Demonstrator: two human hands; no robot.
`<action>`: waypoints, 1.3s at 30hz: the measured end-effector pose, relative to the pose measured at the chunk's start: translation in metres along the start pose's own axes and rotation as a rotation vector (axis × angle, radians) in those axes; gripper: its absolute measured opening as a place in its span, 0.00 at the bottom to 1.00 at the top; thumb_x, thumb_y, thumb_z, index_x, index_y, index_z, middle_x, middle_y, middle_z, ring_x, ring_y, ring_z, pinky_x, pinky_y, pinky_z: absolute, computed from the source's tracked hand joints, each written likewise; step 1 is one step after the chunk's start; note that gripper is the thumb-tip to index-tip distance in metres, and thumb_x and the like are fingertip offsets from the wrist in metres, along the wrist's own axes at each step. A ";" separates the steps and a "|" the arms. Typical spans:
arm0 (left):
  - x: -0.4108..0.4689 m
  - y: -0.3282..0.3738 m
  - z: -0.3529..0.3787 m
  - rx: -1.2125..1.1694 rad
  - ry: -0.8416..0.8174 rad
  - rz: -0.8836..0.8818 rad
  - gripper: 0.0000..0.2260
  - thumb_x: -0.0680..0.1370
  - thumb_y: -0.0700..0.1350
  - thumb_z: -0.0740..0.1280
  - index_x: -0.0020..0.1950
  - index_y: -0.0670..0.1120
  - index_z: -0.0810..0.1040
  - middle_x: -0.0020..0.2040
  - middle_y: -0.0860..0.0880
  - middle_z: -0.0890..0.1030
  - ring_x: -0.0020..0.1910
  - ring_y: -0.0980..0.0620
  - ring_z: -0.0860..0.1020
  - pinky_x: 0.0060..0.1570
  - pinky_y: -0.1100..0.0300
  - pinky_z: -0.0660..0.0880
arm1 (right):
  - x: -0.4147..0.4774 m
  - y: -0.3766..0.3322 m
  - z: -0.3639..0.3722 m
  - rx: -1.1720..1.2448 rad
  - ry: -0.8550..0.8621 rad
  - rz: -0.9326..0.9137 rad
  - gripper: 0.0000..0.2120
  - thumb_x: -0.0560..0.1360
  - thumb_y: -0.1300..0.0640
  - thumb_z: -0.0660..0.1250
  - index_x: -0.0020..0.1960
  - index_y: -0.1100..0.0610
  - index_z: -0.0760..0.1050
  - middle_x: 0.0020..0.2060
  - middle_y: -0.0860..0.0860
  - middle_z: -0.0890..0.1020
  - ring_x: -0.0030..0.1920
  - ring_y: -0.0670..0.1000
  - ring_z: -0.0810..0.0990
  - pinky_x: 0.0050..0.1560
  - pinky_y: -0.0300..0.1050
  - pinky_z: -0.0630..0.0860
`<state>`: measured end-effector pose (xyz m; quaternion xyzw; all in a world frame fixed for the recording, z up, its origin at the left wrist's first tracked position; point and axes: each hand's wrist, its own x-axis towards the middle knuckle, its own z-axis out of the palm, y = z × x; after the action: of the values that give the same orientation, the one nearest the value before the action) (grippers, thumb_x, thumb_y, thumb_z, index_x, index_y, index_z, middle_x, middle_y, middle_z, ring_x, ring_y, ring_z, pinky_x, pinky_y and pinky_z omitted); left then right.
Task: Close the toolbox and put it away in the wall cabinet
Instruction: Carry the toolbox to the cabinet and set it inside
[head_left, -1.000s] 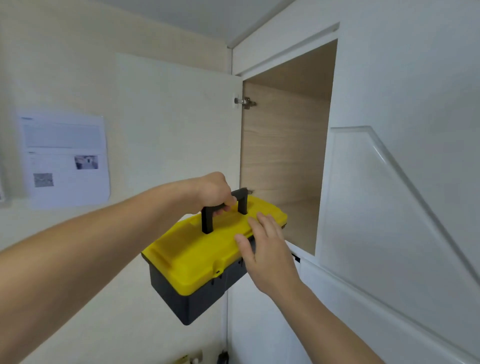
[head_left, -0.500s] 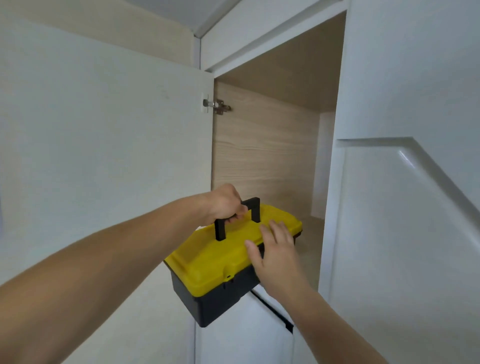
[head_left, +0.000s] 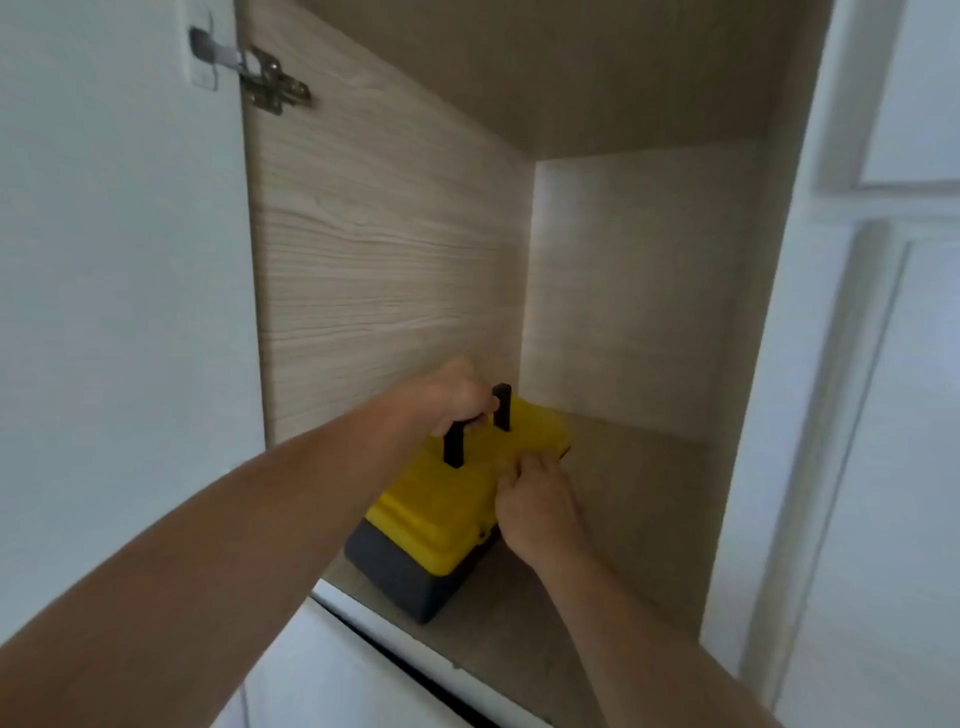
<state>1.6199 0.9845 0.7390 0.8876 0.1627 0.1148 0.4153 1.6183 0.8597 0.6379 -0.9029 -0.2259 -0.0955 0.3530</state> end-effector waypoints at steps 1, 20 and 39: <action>0.012 0.000 0.004 -0.001 -0.010 0.006 0.14 0.76 0.37 0.66 0.29 0.39 0.75 0.23 0.45 0.76 0.15 0.54 0.71 0.17 0.67 0.66 | 0.006 0.003 0.002 -0.016 0.016 0.034 0.17 0.80 0.52 0.52 0.60 0.62 0.70 0.63 0.61 0.71 0.60 0.60 0.70 0.62 0.55 0.68; 0.075 -0.063 0.026 0.005 -0.054 0.173 0.06 0.73 0.40 0.72 0.36 0.43 0.79 0.40 0.45 0.80 0.47 0.44 0.79 0.43 0.53 0.76 | 0.020 0.017 0.007 -0.107 0.049 0.073 0.23 0.82 0.47 0.48 0.72 0.56 0.62 0.77 0.56 0.55 0.76 0.57 0.48 0.73 0.56 0.51; 0.061 -0.070 0.071 0.013 0.003 0.268 0.17 0.81 0.51 0.56 0.43 0.44 0.78 0.38 0.44 0.77 0.42 0.45 0.75 0.43 0.54 0.69 | 0.018 0.036 -0.002 -0.370 -0.081 0.043 0.25 0.82 0.47 0.48 0.76 0.52 0.50 0.78 0.51 0.49 0.76 0.55 0.48 0.72 0.61 0.53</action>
<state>1.6862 1.0006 0.6442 0.9040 0.0439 0.1695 0.3901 1.6506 0.8412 0.6240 -0.9602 -0.1990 -0.0916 0.1734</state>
